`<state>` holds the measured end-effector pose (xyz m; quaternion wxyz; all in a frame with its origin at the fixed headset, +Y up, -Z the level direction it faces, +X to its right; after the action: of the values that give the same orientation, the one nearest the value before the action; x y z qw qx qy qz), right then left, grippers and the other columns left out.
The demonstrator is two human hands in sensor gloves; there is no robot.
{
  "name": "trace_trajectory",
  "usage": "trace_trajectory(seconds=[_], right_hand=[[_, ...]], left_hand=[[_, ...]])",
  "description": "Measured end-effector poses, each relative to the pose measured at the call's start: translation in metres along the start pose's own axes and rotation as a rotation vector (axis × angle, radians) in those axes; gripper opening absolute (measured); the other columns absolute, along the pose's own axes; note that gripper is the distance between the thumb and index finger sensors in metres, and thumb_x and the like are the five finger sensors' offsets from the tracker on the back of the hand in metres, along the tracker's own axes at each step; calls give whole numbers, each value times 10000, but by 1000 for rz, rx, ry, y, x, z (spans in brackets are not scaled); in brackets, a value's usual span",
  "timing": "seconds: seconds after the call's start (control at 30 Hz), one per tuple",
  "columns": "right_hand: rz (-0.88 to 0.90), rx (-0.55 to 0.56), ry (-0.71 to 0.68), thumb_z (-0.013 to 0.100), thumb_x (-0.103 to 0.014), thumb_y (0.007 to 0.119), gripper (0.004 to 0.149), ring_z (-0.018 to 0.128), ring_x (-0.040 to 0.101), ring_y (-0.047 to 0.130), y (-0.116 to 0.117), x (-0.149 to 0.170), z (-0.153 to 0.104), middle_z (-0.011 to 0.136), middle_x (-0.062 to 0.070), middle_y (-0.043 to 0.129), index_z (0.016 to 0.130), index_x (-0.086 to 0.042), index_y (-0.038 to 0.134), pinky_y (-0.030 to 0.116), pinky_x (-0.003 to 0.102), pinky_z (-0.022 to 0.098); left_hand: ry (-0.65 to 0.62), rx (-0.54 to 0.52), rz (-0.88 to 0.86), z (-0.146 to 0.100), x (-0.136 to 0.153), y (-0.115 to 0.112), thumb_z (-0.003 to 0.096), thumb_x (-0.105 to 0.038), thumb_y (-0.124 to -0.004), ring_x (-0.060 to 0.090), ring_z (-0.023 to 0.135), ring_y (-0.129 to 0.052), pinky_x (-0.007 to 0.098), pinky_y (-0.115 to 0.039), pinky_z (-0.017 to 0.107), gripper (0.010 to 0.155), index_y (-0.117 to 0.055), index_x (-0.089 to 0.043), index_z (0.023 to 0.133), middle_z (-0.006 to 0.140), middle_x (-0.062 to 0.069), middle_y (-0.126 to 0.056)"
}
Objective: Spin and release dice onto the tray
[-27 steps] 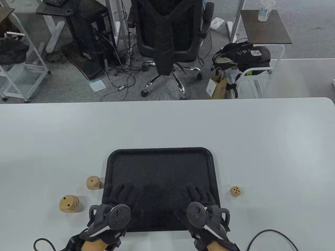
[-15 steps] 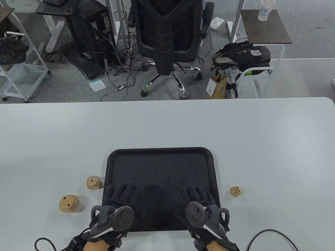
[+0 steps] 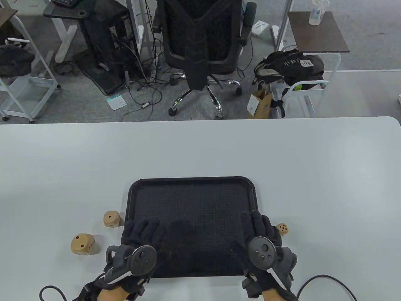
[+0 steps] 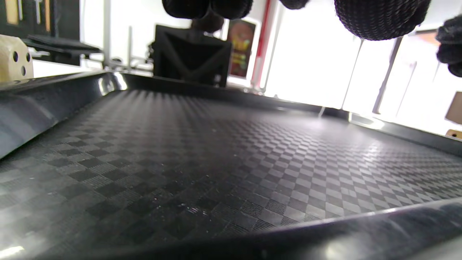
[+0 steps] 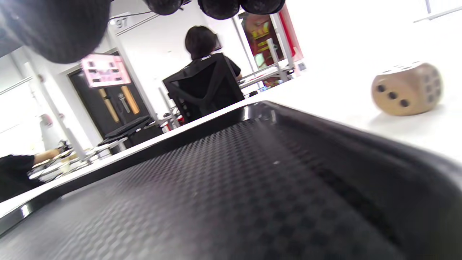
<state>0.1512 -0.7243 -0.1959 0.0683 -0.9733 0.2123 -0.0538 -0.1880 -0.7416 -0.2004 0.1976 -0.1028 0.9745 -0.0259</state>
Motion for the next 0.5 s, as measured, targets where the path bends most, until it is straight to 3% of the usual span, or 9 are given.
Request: trace_trajectory(seconds=[0.27,0.5], right_hand=[[63,8,251,352,-577,782,859,1095,323,342,-12,52,11,1162,6,299,1060,-382,337,338,625,797],[85,-29,481,371,-536,810,825,1099,308,370,-5,94,19,1160,-11,335,1053,-382,373,343,618,809]], left_hand=[[9,5,-14,0,3,1,425,-604,-666,454,1071,-460,737,-237,774,769,-358,-335,1077,1173,112,-356],[8,9,-17,0,4,0,424,-605,-666,453,1071,-461,736,-239,774,768,-360,-338,1076,1173,112,-358]])
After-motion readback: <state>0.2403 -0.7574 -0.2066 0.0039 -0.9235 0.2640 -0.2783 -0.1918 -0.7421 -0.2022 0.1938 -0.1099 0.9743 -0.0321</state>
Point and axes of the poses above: the tracker on the back of each hand, its own x axis roughly to the little-finger side, its own z axis roughly from the wrist to the fingertips, y = z × x, the point moved 2 cm from there along z, roughly from the wrist to the fingertips
